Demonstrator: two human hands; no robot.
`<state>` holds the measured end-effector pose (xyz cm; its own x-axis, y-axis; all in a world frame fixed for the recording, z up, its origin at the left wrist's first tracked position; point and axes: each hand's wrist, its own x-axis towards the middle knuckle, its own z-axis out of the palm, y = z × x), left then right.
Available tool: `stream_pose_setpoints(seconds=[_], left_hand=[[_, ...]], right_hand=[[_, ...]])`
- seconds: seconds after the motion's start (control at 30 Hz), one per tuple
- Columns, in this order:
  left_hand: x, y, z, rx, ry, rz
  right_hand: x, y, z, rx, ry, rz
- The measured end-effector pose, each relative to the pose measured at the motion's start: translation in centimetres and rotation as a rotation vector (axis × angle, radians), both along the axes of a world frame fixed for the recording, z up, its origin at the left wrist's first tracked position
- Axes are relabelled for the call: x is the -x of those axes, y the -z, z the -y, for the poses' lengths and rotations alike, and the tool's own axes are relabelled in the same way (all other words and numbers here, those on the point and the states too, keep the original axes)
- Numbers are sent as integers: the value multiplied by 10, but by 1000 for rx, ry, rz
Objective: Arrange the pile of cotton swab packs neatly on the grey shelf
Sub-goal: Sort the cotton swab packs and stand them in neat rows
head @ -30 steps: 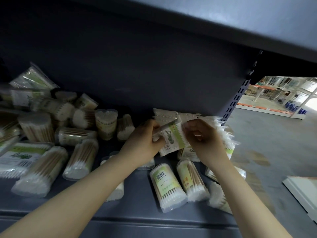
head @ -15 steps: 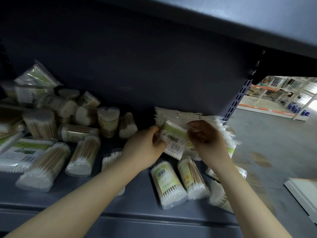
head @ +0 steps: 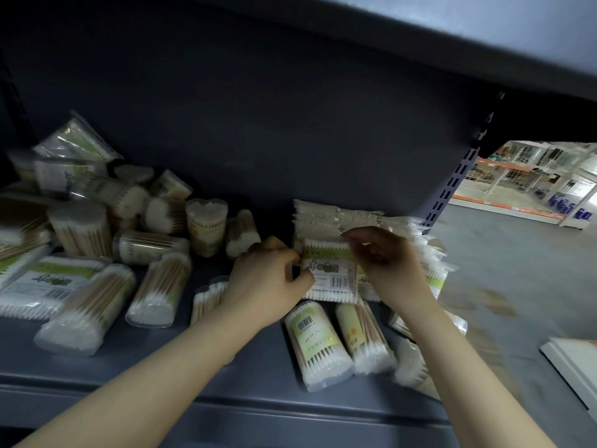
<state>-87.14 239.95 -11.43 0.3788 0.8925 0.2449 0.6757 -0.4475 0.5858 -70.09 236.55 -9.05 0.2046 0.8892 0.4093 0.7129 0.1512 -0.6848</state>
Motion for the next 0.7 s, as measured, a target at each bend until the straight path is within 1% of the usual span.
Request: stream_pose_setpoints(seconds=[0.07,0.17,0.27,0.33,0.4,0.5,0.57,0.7], left_hand=[[0,-1,1,6,4,29],[0,-2,-1,10,8,191],[-3,-8,-2,57,36,371],[-5,-13,-1,56,50,413],[-6,-16,-2,21,73,385],[-8,-15,-6,-27,114,281],[-10,-12,-10,-28,94,228],[-13,-5,-13,-36,67,177]], right_hand=[[0,-1,2,-2,-27,-34],[0,-3,5,-27,-67,-84],[1,-6,9,-46,-94,-100],[2,-7,9,-62,-105,-81],[2,-8,9,-83,-100,-57],[-1,-7,7,-106,-71,5],[-4,-5,7,-116,-41,50],[-10,-2,8,-105,12,72]])
